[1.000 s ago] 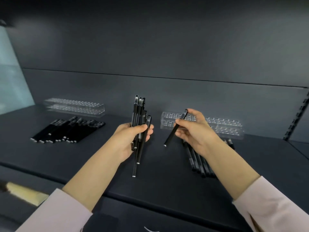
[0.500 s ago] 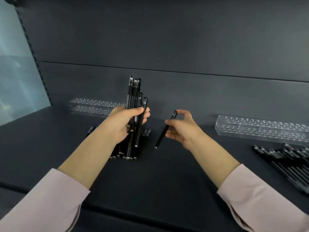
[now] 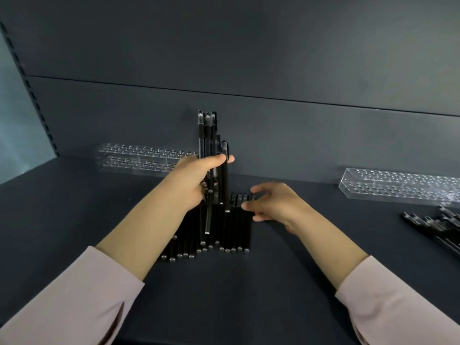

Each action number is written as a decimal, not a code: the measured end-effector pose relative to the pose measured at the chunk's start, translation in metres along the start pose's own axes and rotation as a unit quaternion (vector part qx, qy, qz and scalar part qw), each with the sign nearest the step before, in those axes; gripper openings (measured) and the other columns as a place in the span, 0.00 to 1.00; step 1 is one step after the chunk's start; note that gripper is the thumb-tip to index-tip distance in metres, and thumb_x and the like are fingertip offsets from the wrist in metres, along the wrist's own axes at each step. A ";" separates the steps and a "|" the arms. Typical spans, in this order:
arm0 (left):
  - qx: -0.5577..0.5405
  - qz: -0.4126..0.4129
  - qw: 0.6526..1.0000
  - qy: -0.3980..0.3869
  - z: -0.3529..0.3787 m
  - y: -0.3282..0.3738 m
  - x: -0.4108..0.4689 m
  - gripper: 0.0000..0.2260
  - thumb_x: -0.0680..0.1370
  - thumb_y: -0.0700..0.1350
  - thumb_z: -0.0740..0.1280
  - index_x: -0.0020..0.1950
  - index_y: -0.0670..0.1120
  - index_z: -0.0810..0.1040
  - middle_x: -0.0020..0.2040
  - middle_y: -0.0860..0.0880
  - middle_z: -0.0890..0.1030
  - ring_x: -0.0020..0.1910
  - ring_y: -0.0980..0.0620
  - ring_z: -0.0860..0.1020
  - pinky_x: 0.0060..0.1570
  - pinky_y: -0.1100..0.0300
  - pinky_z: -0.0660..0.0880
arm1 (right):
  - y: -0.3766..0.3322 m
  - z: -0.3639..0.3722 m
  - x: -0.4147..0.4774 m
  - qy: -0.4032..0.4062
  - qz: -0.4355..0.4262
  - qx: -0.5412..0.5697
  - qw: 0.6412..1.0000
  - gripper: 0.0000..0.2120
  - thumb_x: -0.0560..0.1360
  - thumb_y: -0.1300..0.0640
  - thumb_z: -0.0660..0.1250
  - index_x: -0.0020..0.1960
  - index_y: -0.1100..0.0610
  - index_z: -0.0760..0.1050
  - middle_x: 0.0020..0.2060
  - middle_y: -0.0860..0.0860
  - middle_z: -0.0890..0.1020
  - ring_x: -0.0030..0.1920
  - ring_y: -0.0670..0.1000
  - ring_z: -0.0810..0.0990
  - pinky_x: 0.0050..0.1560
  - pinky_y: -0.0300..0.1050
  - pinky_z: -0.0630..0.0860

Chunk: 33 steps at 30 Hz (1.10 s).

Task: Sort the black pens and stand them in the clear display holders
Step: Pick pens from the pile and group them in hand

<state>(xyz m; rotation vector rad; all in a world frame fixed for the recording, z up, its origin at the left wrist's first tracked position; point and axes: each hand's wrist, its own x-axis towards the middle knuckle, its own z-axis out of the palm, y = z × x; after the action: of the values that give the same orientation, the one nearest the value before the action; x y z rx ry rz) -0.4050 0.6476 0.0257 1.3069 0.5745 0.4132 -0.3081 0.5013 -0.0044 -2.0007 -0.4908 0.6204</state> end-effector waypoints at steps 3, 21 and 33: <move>0.013 0.003 1.000 -0.015 -0.003 -0.003 -0.001 0.10 0.77 0.44 0.71 0.57 0.43 0.84 0.53 0.49 0.85 0.59 0.44 0.79 0.58 0.44 0.77 | 0.002 0.001 0.000 -0.012 0.005 0.040 0.999 0.18 0.73 0.56 0.73 0.60 0.57 0.75 0.40 0.55 0.81 0.30 0.47 0.82 0.46 0.47 0.83; -0.064 0.040 0.997 0.007 -0.003 -0.011 -0.005 0.09 0.78 0.40 0.69 0.56 0.39 0.82 0.47 0.46 0.85 0.41 0.54 0.84 0.39 0.58 0.82 | -0.019 0.002 -0.017 -0.028 -0.119 0.114 0.986 0.02 0.74 0.61 0.71 0.46 0.59 0.80 0.36 0.53 0.80 0.35 0.47 0.77 0.37 0.38 0.76; -0.086 0.010 0.996 0.012 -0.004 -0.016 -0.005 0.08 0.77 0.41 0.71 0.56 0.42 0.81 0.43 0.47 0.85 0.43 0.53 0.83 0.40 0.57 0.76 | -0.009 -0.011 -0.032 -0.103 -0.013 -0.084 0.991 0.33 0.72 0.65 0.73 0.73 0.58 0.63 0.42 0.55 0.77 0.31 0.47 0.80 0.35 0.39 0.81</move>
<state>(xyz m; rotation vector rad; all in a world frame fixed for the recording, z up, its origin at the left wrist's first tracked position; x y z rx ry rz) -0.4121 0.6445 0.0101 1.1440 0.5355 0.4848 -0.3273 0.4795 0.0153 -2.0946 -0.7130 0.7977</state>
